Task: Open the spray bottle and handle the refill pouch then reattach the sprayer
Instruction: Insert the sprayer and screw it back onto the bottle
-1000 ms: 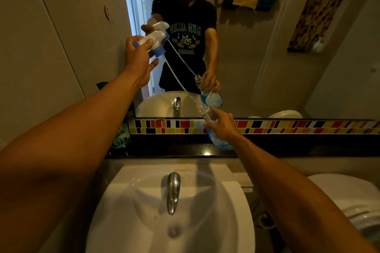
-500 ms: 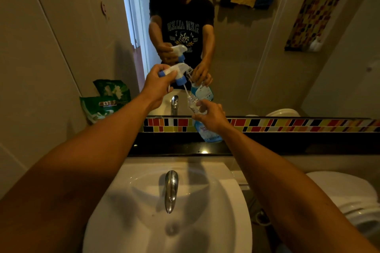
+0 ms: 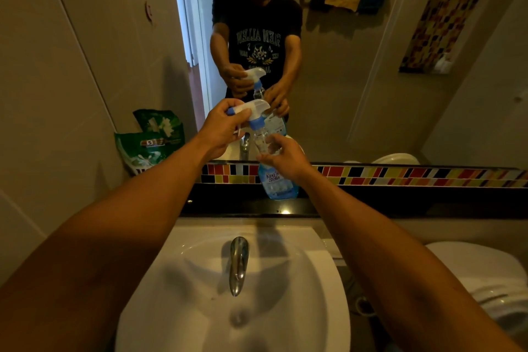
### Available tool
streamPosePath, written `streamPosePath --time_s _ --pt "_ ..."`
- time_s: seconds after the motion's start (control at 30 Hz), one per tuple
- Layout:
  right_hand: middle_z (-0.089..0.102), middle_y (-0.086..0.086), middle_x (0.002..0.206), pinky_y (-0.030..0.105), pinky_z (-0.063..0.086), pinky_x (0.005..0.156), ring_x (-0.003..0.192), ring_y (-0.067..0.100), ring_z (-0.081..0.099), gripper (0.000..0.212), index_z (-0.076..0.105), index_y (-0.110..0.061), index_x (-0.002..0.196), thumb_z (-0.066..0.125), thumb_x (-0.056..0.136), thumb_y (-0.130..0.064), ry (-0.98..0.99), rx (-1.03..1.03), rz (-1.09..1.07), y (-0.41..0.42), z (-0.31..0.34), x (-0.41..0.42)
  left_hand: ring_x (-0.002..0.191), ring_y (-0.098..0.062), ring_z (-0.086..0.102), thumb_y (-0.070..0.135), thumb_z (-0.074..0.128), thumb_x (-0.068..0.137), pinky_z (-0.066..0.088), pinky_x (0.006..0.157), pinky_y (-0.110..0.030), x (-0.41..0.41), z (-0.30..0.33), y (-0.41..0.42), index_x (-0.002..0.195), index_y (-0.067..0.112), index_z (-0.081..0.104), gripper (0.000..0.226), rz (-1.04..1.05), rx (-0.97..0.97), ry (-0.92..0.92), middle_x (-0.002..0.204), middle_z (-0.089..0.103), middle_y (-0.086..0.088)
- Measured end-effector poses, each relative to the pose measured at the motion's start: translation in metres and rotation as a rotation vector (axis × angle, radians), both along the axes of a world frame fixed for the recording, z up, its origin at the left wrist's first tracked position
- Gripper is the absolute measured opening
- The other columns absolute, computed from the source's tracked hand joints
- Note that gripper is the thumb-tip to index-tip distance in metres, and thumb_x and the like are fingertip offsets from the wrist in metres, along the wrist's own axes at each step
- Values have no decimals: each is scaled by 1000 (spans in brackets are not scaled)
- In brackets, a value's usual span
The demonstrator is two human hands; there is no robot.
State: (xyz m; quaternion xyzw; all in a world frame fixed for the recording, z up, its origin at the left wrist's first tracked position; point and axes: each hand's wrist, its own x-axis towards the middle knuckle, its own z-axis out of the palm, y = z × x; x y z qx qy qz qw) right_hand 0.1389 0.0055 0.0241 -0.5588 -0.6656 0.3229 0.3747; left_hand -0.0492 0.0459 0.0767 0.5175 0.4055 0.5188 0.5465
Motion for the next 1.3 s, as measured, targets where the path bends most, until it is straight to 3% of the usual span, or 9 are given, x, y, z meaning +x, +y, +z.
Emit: streamPosePath --time_s 0.13,0.37,0.43,0.53,0.7,0.9,1.07,1.17,1.3 --pt "65 5 114 39 59 89 104 23 65 44 60 -18 128 79 89 -22 56 -38 40 -2 4 -1 94 -19 69 22 73 87 56 62 -26 2 -2 -3 101 28 63 18 -28 -10 -18 107 68 -3" --pt "68 -4 100 24 54 74 91 13 68 32 63 -18 117 79 89 -17 200 -68 77 -11 0 -2 98 -23 68 14 90 68 61 73 -33 18 -10 -15 112 19 52 58 67 124 154 112 64 -9" --pt "68 -2 99 25 55 75 90 14 68 32 63 -18 117 79 89 -17 231 -79 77 -13 -3 -2 100 -25 67 10 89 69 61 77 -35 20 -11 -17 113 16 50 59 87 151 187 113 63 -13" --pt "68 7 106 29 59 79 95 21 68 32 63 -18 118 78 90 -17 265 -98 89 -16 -6 0 94 -17 67 8 87 71 59 67 -22 22 -10 -17 118 13 47 62 62 149 202 109 62 -8" --pt "66 -1 102 18 57 68 90 12 68 24 63 -30 106 76 91 -16 292 -109 118 -18 -6 3 96 -19 65 11 82 75 53 67 -22 22 -9 -16 116 16 49 53 20 114 261 111 63 -9" --pt "67 0 100 21 60 72 88 13 67 23 65 -29 103 79 89 -16 311 -88 116 -15 -5 1 102 -26 68 12 89 69 60 83 -37 22 -10 -12 109 16 53 54 37 160 213 114 66 -16" --pt "65 -1 99 18 56 68 87 11 66 25 65 -24 110 78 90 -16 299 -97 112 -14 -4 3 103 -26 67 9 81 75 56 74 -29 21 -8 -8 110 20 52 46 10 115 260 113 65 -13" --pt "67 4 107 26 61 76 96 19 69 26 65 -22 113 77 90 -17 307 -109 126 -14 -3 4 98 -21 68 15 84 74 56 70 -25 23 -8 -11 116 15 53 52 8 131 236 109 66 -8" --pt "67 4 106 35 61 85 98 22 69 25 65 -24 110 77 90 -17 305 -103 137 -13 0 3 102 -24 69 11 84 75 59 81 -33 23 -9 -13 118 11 51 54 13 145 201 114 67 -13"
